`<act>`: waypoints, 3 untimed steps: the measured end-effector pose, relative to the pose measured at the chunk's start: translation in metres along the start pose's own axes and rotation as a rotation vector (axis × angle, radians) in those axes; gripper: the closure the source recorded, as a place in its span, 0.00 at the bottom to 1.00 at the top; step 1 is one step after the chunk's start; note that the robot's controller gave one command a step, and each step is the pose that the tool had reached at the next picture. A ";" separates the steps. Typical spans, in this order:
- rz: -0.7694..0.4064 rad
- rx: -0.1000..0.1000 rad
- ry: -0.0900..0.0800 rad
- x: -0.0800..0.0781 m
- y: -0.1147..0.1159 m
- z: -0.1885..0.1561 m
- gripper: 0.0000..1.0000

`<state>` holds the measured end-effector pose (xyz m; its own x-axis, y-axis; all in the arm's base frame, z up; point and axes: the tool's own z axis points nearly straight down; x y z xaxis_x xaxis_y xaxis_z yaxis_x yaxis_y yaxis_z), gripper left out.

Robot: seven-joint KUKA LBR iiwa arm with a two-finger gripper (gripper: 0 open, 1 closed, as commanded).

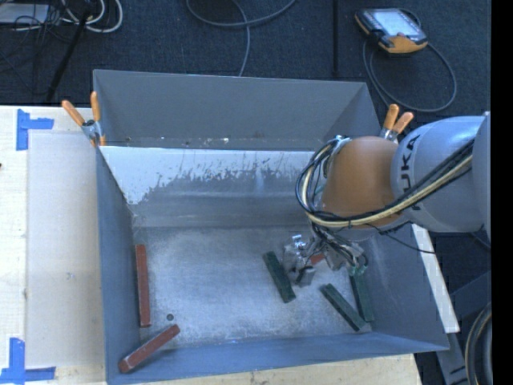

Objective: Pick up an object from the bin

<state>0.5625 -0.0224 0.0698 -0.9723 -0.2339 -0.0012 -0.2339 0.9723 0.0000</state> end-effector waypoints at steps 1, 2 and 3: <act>-0.056 0.000 0.000 -0.017 -0.041 -0.136 1.00; -0.055 -0.001 0.000 -0.017 -0.041 -0.136 0.00; -0.055 -0.001 0.000 -0.017 -0.041 -0.136 0.00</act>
Offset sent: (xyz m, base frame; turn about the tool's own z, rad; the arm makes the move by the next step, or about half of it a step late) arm 0.0000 0.0000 0.0000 0.0000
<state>0.5882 -0.0585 0.2055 -0.9579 -0.2871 -0.0009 -0.2871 0.9579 0.0005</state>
